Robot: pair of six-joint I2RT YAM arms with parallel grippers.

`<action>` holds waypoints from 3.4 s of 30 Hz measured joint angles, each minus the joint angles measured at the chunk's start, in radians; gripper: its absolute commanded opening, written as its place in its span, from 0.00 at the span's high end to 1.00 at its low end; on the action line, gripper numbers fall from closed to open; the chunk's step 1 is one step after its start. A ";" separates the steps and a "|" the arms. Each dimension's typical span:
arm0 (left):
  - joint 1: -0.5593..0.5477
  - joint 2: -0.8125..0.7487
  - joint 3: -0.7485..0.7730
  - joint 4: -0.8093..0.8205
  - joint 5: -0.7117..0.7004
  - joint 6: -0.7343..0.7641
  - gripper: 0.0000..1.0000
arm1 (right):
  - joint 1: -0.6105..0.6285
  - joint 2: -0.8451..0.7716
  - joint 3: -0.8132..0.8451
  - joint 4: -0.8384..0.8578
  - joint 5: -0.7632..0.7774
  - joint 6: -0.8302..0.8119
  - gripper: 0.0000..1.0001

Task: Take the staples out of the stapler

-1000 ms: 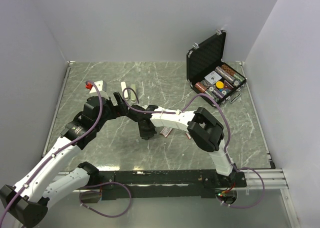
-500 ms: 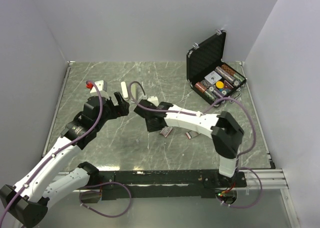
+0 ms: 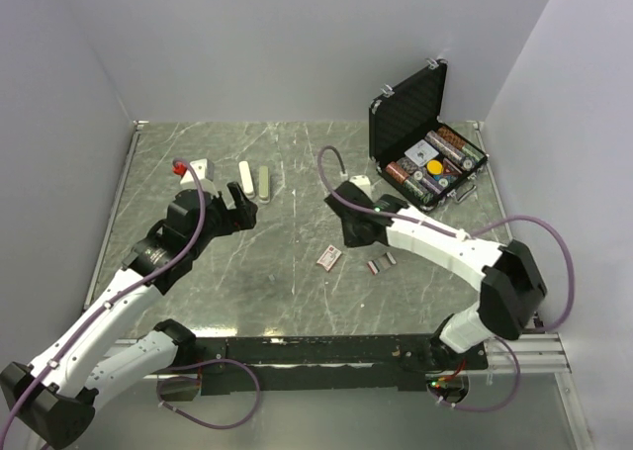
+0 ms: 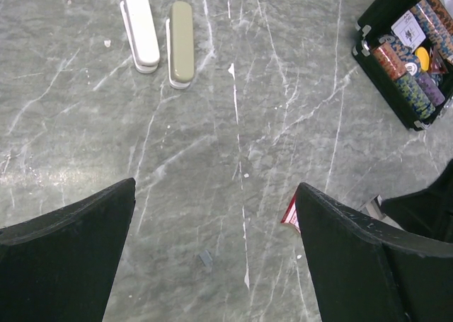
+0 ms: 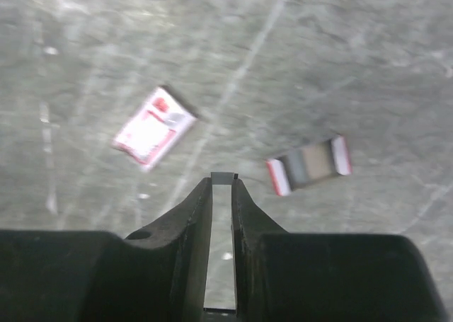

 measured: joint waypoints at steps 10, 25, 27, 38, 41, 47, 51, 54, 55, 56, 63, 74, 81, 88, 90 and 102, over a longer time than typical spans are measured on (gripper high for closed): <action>0.000 0.042 -0.008 0.023 0.043 0.010 0.01 | -0.095 -0.130 -0.182 0.048 -0.021 -0.061 0.81; 0.000 0.104 -0.008 0.051 0.098 0.027 0.01 | -0.246 -0.085 -0.253 0.122 -0.085 -0.072 0.82; 0.000 0.106 -0.008 0.053 0.100 0.027 0.01 | -0.255 -0.077 -0.260 0.129 -0.092 -0.076 0.82; 0.000 0.111 -0.008 0.064 0.102 0.029 0.01 | -0.274 -0.062 -0.327 0.158 -0.122 -0.078 0.83; 0.000 0.116 -0.008 0.064 0.103 0.029 0.01 | -0.275 -0.056 -0.335 0.168 -0.122 -0.077 0.83; 0.000 0.121 -0.008 0.064 0.102 0.030 0.01 | -0.288 -0.024 -0.335 0.189 -0.121 -0.077 0.83; 0.000 0.122 -0.008 0.064 0.102 0.030 0.01 | -0.296 0.000 -0.335 0.201 -0.121 -0.077 0.82; 0.000 0.122 -0.008 0.064 0.102 0.030 0.01 | -0.300 0.014 -0.335 0.204 -0.121 -0.077 0.81; 0.000 0.122 -0.008 0.064 0.102 0.030 0.01 | -0.301 0.017 -0.335 0.206 -0.121 -0.077 0.81; 0.000 0.122 -0.008 0.064 0.102 0.030 0.01 | -0.301 0.018 -0.335 0.207 -0.122 -0.078 0.81; 0.000 0.122 -0.008 0.064 0.102 0.030 0.01 | -0.304 0.019 -0.335 0.209 -0.135 -0.076 0.73; 0.000 0.122 -0.008 0.064 0.103 0.030 0.01 | -0.304 0.003 -0.291 0.174 -0.135 -0.075 0.62; 0.000 0.122 -0.008 0.065 0.104 0.030 0.01 | -0.285 -0.050 -0.207 0.154 -0.148 -0.087 0.55; 0.000 0.122 -0.008 0.064 0.102 0.029 0.01 | -0.144 -0.032 -0.070 0.146 -0.203 -0.101 0.50; 0.003 0.122 -0.008 0.064 0.100 0.029 0.01 | -0.089 -0.003 -0.031 0.154 -0.226 -0.097 0.48; 0.013 -0.003 -0.008 0.040 -0.036 0.020 0.03 | 0.071 0.229 0.087 0.253 -0.433 -0.044 0.43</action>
